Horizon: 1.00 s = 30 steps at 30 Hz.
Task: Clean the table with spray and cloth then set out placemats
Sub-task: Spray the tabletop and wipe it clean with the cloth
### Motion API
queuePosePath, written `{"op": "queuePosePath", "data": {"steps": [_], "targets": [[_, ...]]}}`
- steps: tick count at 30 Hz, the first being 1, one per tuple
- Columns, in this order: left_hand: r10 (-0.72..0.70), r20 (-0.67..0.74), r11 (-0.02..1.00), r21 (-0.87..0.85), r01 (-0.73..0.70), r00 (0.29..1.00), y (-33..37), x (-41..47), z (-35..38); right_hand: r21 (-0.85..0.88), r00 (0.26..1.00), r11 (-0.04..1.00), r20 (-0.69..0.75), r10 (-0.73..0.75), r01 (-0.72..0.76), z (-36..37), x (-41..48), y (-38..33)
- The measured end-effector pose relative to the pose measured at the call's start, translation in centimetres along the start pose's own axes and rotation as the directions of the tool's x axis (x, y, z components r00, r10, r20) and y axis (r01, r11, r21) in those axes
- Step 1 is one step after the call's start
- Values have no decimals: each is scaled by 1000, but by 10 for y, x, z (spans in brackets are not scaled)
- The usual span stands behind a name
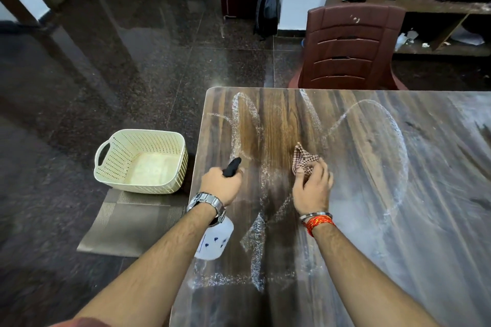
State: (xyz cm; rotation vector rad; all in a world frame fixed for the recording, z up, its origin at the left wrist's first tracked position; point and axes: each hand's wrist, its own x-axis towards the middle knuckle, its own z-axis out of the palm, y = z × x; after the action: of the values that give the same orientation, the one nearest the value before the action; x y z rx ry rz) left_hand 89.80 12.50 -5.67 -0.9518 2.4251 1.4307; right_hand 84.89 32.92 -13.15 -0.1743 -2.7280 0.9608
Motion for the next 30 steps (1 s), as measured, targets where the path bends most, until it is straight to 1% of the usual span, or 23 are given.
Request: {"op": "queuePosePath", "data": {"steps": [1, 3, 4, 5, 7, 10, 12, 14, 15, 16, 17, 18, 19, 20, 21, 22, 23, 24, 25, 26, 27, 29, 30], "targets": [[-7, 6, 1000, -14, 7, 1000, -4, 3, 0, -72, 994, 997, 105, 33, -26, 9, 3, 1], [-7, 1, 999, -32, 7, 1000, -10, 10, 1, -256, 948, 965, 288, 133, -58, 29, 9, 4], [-11, -7, 999, -32, 11, 1000, -10, 13, 2, -316, 931, 948, 331, 153, -43, 38, 12, 5], [-20, -16, 999, -34, 20, 1000, -11, 17, 3, -343, 924, 939, 354, 143, -14, 47, 16, 7], [-40, -38, 998, -49, 38, 998, -9, 24, 5, -328, 929, 944, 361, 84, 42, 61, 27, 5], [-63, -85, 994, -91, 55, 994, -8, 40, 11, -229, 948, 973, 307, 85, -13, 84, 58, -6], [-88, -100, 990, -117, 77, 991, -8, 48, 12, -159, 953, 987, 299, 49, 0, 102, 79, -24], [-105, -137, 989, -118, 89, 985, -5, 58, 11, -93, 933, 994, 359, -22, 59, 126, 101, -52], [-104, -159, 989, -120, 86, 982, -2, 63, 9, -51, 911, 994, 407, -66, 94, 141, 110, -69], [-99, -182, 989, -128, 76, 978, 0, 67, 5, -5, 879, 989, 460, -130, 149, 155, 117, -86], [-94, -206, 988, -136, 66, 974, 1, 72, 2, 34, 824, 970, 520, -224, 242, 170, 122, -102], [-91, -231, 988, -143, 59, 969, 3, 77, -2, 65, 745, 926, 574, -339, 371, 183, 125, -118], [-92, -259, 988, -147, 54, 961, 3, 82, -6, 92, 644, 865, 630, -434, 494, 196, 124, -132], [-96, -288, 987, -153, 53, 953, 4, 87, -9, 120, 541, 804, 681, -493, 582, 207, 123, -143], [-104, -308, 986, -159, 57, 946, 4, 91, -12, 144, 453, 756, 725, -520, 638, 215, 123, -150], [-107, -319, 986, -160, 58, 942, 5, 96, -13, 170, 389, 725, 750, -534, 668, 220, 126, -155], [-106, -324, 986, -157, 57, 940, 6, 98, -13, 194, 348, 702, 759, -549, 685, 223, 130, -158], [-102, -324, 987, -153, 54, 941, 7, 100, -12, 218, 330, 688, 752, -570, 692, 223, 137, -159], [-97, -321, 988, -147, 51, 942, 9, 101, -10, 236, 328, 687, 743, -583, 687, 224, 144, -158], [-99, -322, 988, -142, 56, 942, 10, 100, -7, 248, 342, 700, 734, -587, 670, 223, 152, -157], [-107, -326, 988, -140, 64, 939, 10, 101, -3, 247, 379, 723, 718, -583, 645, 222, 162, -155], [-127, -323, 984, -159, 78, 938, 12, 102, 4, 190, 499, 764, 656, -566, 617, 224, 184, -145], [-128, -311, 982, -171, 77, 942, 14, 102, 7, 136, 566, 786, 622, -541, 603, 226, 198, -137]]}}
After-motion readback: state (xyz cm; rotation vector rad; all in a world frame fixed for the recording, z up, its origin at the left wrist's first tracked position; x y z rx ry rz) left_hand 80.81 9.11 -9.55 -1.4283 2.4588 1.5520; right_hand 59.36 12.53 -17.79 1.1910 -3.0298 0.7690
